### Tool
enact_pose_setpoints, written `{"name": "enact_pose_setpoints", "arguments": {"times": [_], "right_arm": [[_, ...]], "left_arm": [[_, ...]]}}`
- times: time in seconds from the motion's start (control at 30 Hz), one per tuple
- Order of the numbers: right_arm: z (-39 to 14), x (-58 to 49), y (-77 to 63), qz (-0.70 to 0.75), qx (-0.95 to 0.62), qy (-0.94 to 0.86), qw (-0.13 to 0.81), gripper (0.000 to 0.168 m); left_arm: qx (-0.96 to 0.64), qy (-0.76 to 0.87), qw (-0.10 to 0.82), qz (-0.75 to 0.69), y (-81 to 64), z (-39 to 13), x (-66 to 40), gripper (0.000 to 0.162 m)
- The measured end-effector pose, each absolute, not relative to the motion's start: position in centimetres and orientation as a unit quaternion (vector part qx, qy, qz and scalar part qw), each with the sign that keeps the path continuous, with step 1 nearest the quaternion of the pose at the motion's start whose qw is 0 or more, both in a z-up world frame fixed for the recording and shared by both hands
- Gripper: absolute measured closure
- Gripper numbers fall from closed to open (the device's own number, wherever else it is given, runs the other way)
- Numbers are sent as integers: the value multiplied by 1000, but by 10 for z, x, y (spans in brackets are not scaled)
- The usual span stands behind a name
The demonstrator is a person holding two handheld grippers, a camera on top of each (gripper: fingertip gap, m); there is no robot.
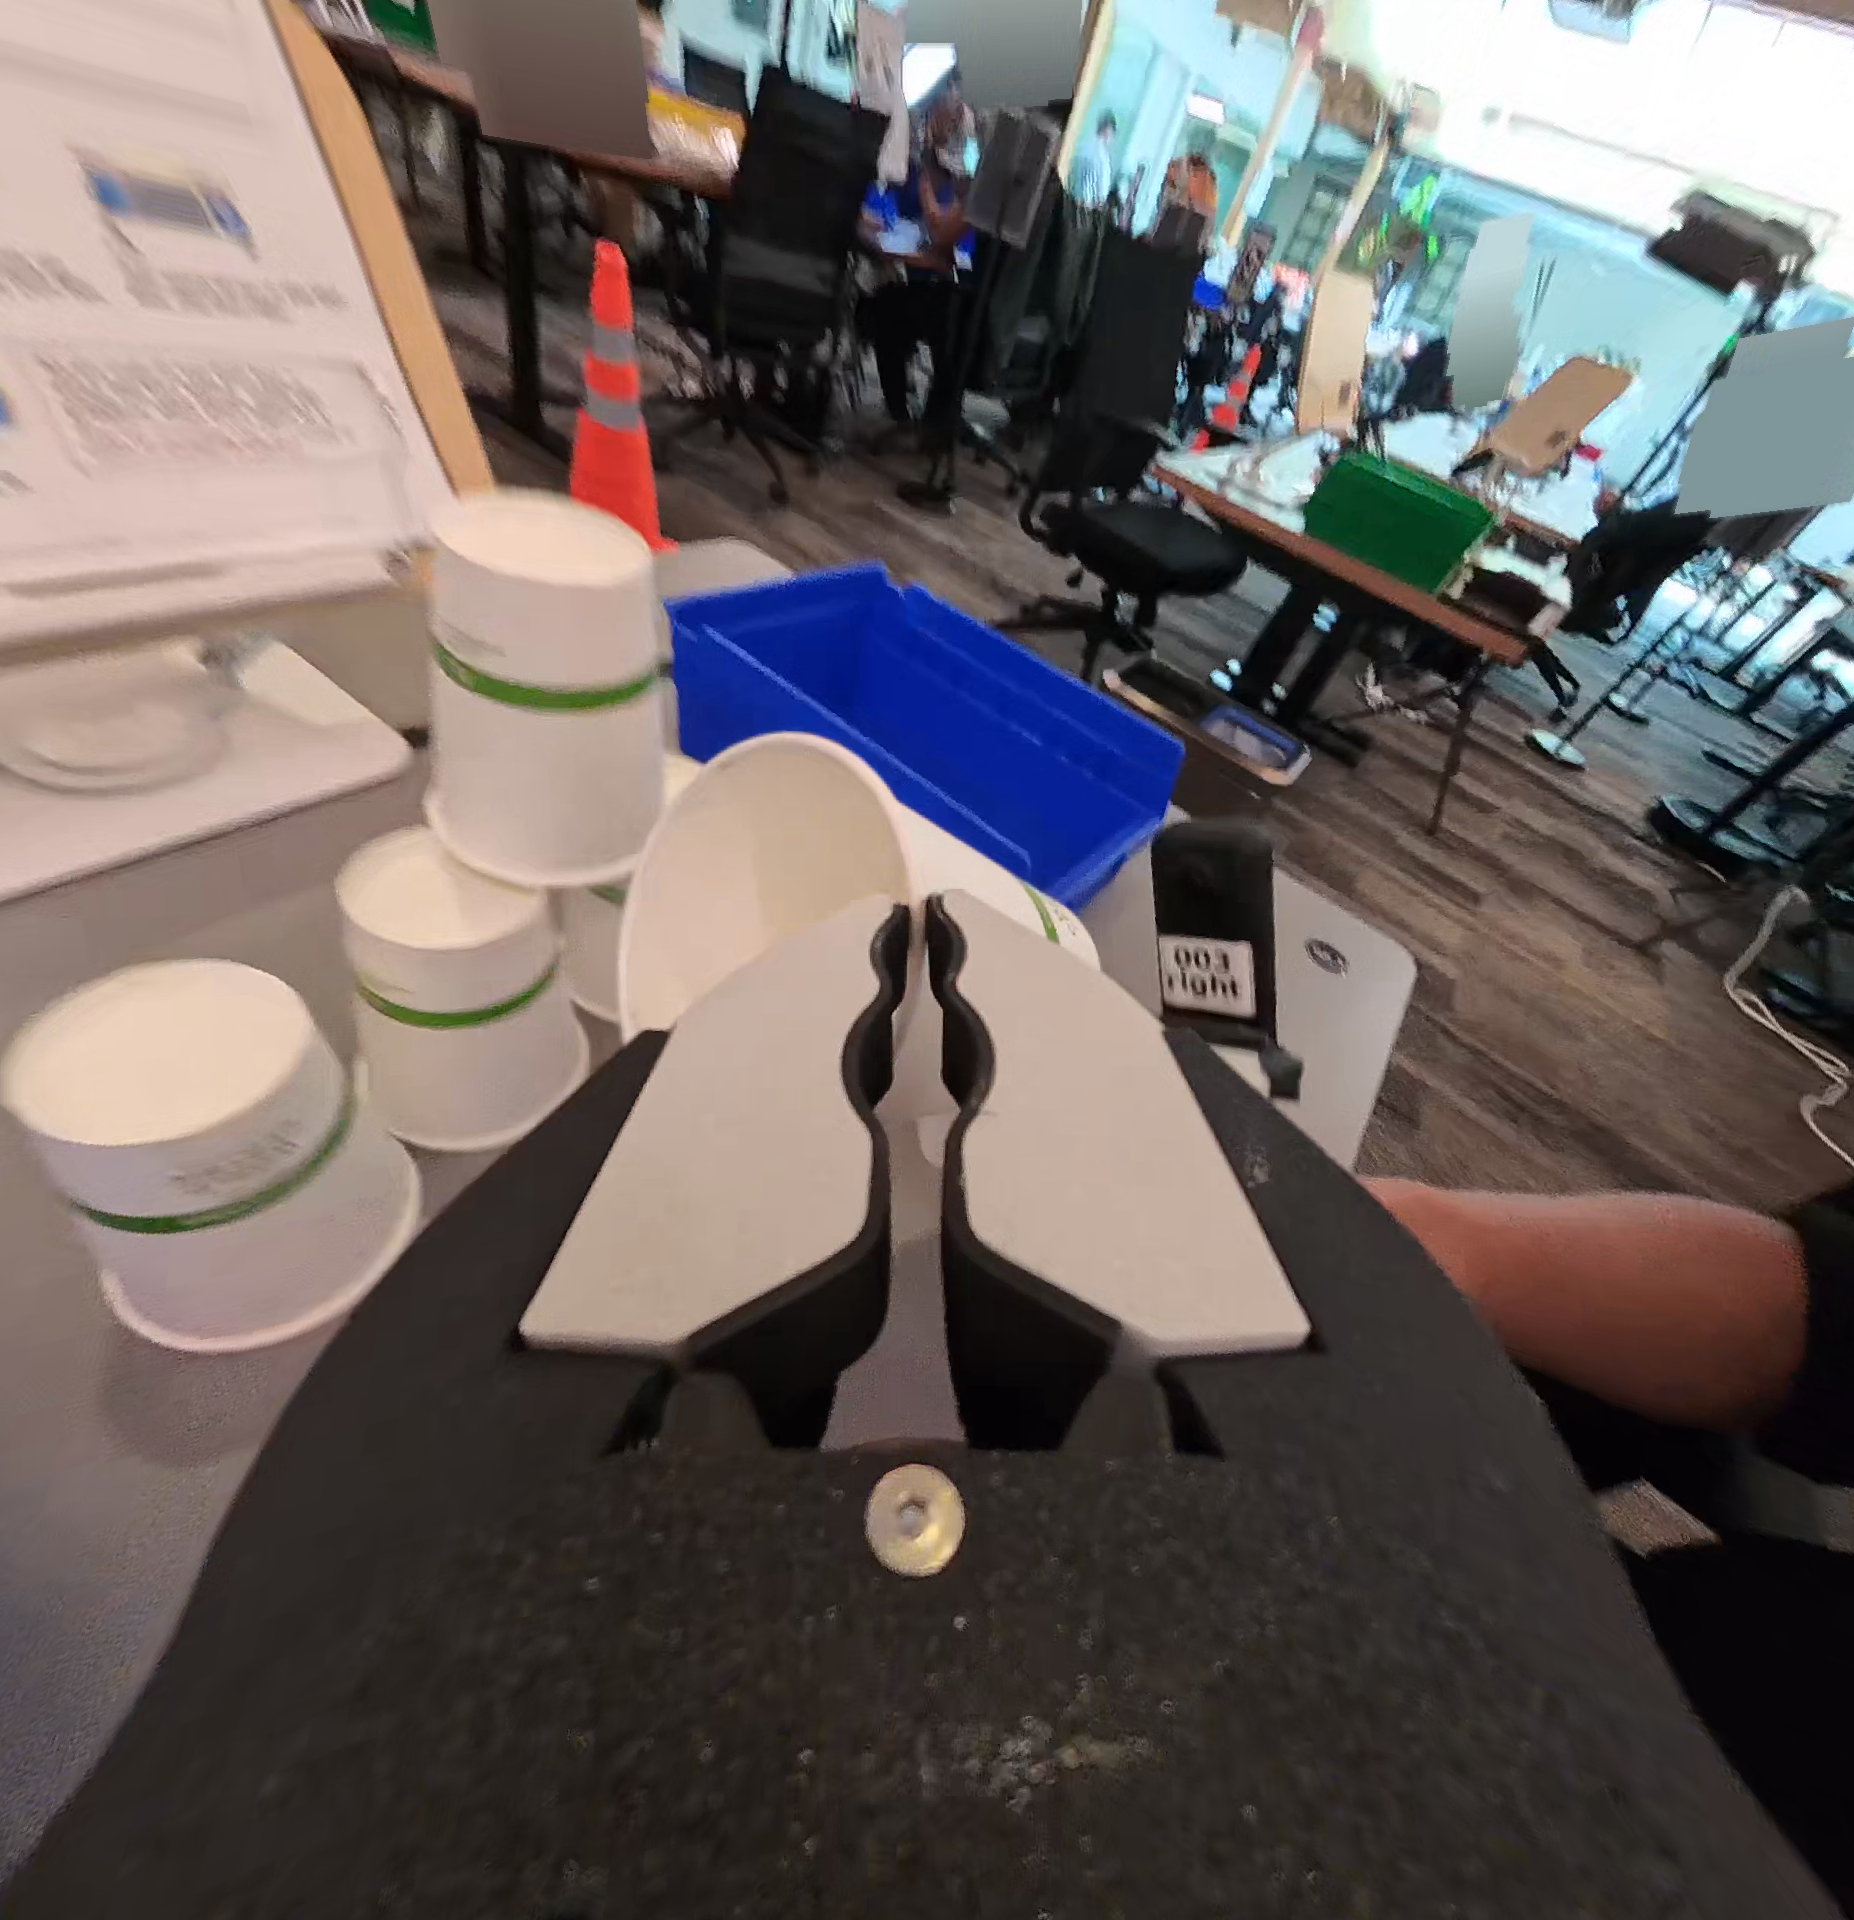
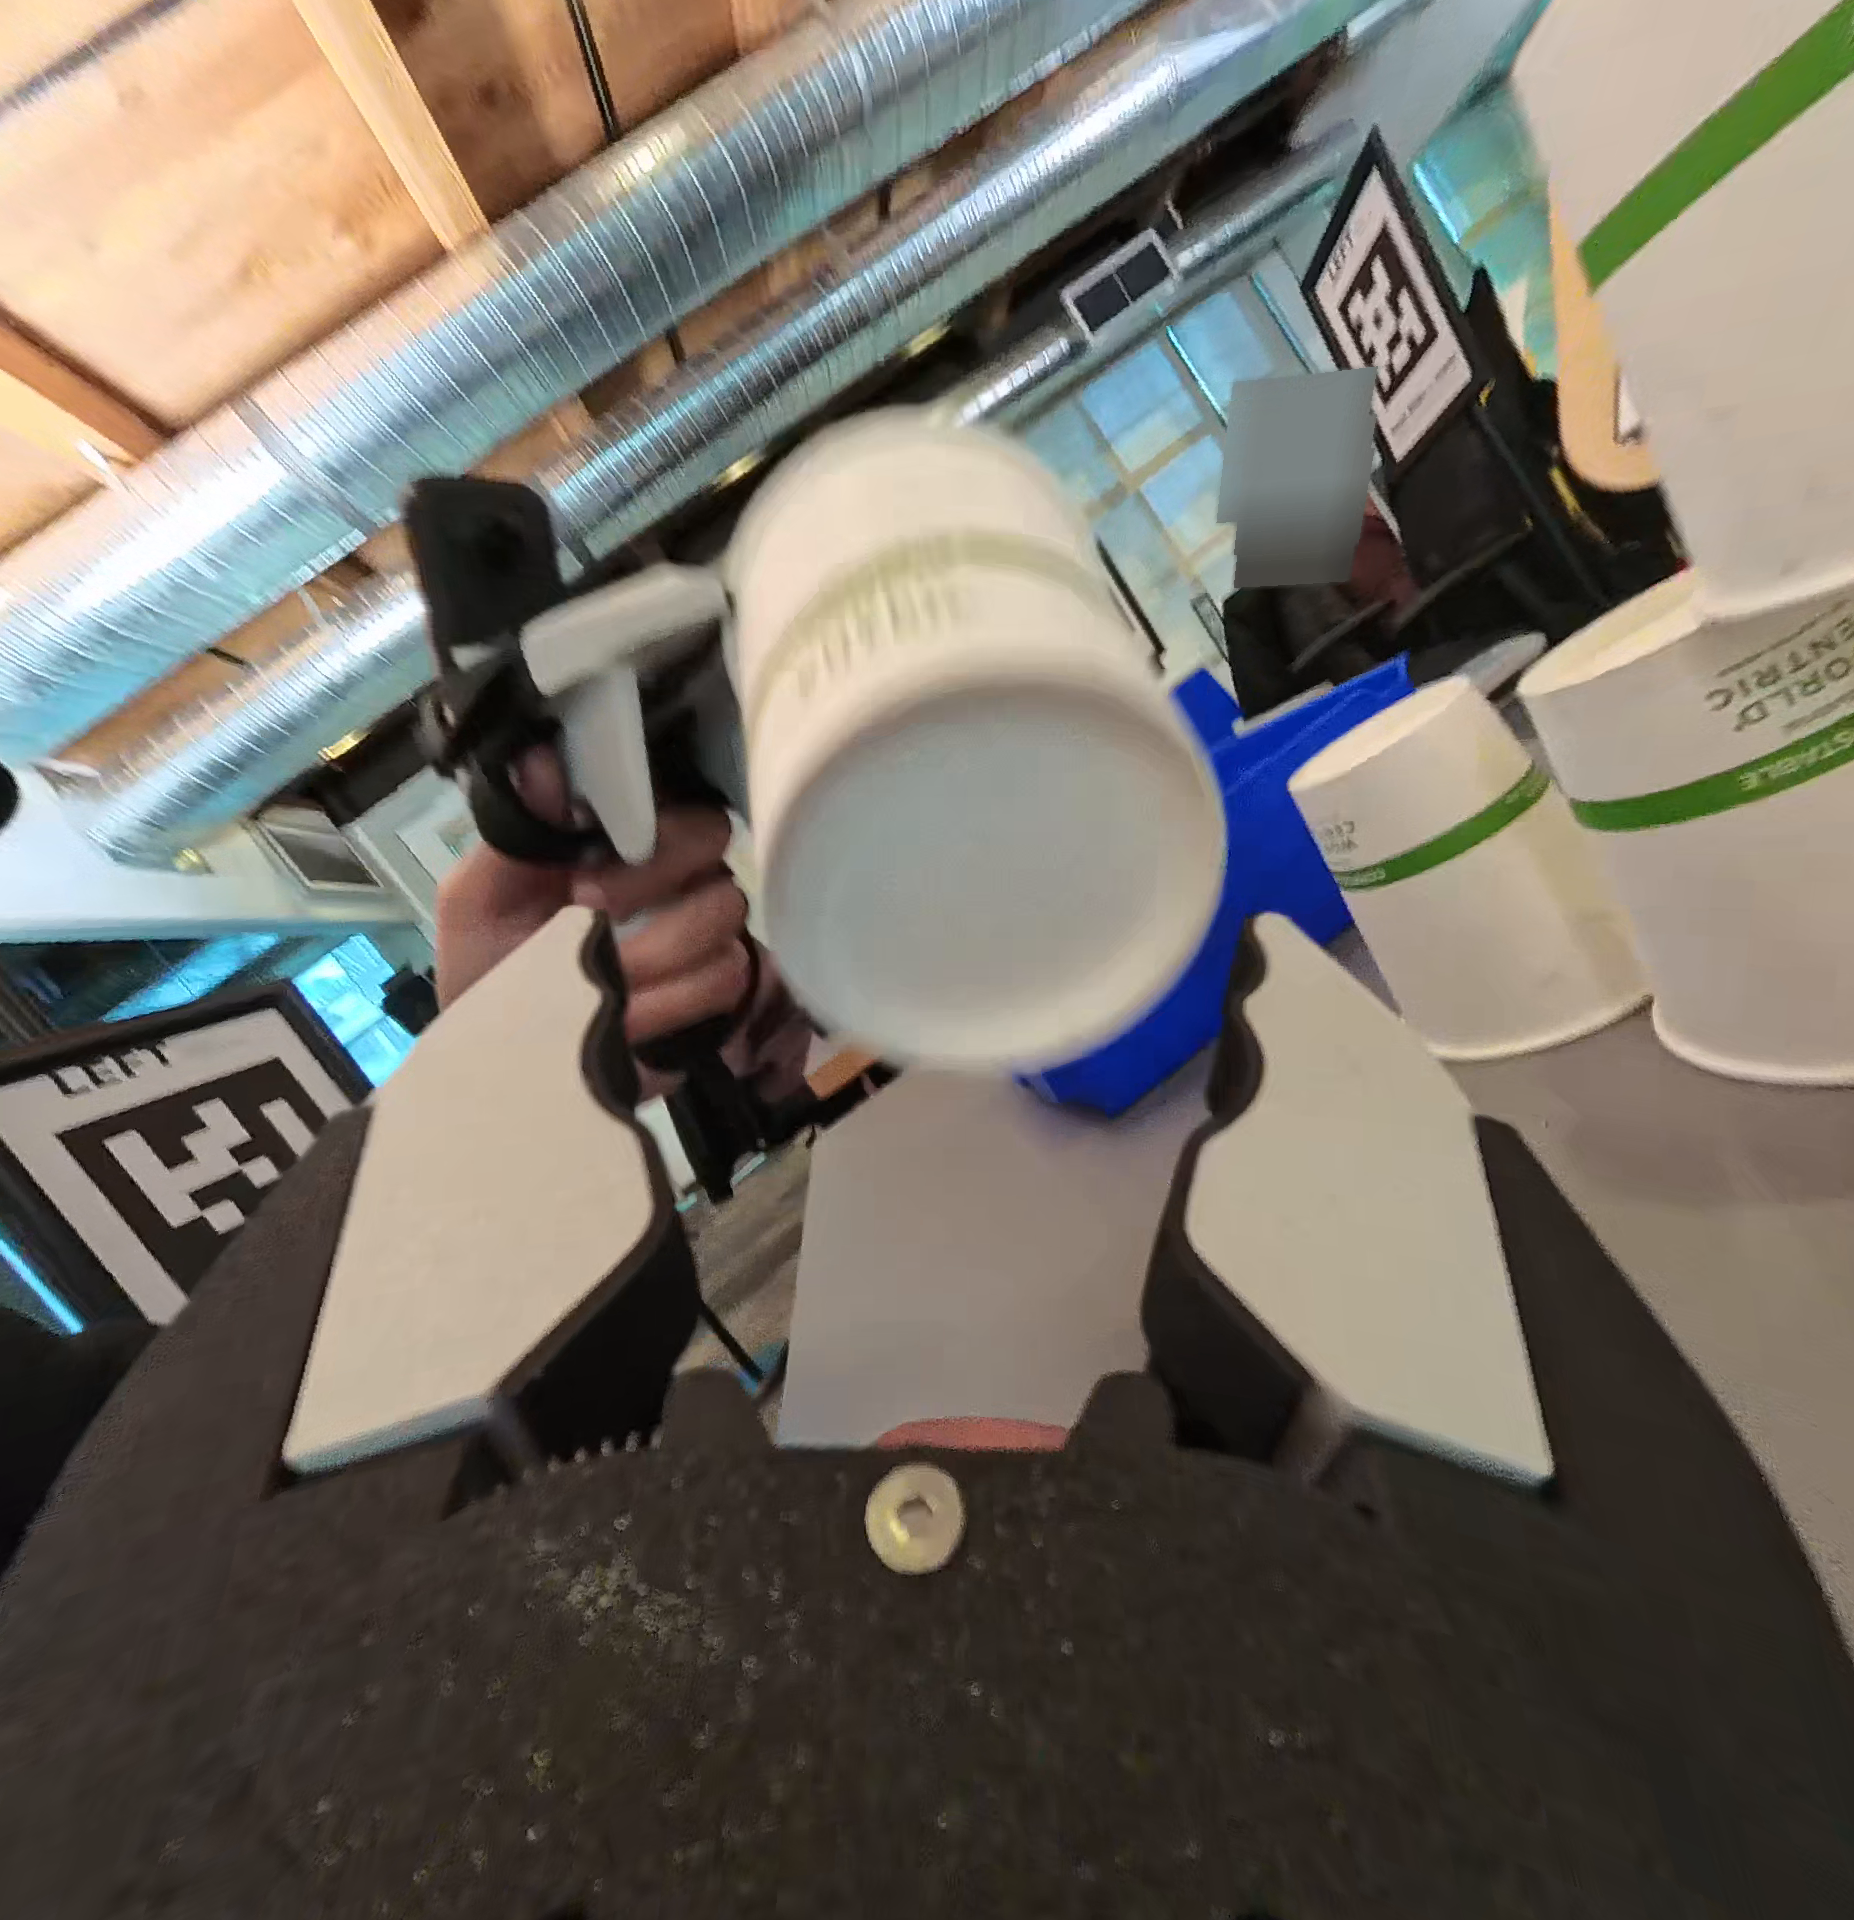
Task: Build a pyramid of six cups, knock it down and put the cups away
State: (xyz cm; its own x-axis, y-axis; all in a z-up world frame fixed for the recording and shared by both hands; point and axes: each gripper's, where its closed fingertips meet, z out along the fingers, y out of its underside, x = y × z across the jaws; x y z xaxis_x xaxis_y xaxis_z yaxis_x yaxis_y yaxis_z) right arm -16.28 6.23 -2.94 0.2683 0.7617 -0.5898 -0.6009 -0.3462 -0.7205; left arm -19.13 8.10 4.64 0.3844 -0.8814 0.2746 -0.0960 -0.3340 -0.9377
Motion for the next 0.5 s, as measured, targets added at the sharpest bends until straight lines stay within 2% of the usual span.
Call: {"name": "enact_pose_setpoints", "arguments": {"times": [0.1,0.2,0.3,0.37,0.43,0.5], "right_arm": [[-30,-144,65,572,-563,-72,592,92],[-35,-140,63,555,-588,-99,581,92],[-35,-139,62,546,-598,-105,577,92],[-41,-141,62,529,-620,-119,567,92],[-47,-141,64,505,-642,-128,563,92],[-52,-142,67,488,-660,-130,556,92]], "left_arm": [[-691,348,439,-456,70,33,-182,159],[-695,364,429,-448,67,21,-185,157],[-692,400,450,-399,68,16,-194,119],[-681,458,481,-309,68,12,-204,94],[-659,534,500,-172,70,5,-213,78],[-623,615,480,-59,64,-7,-213,74]]}}
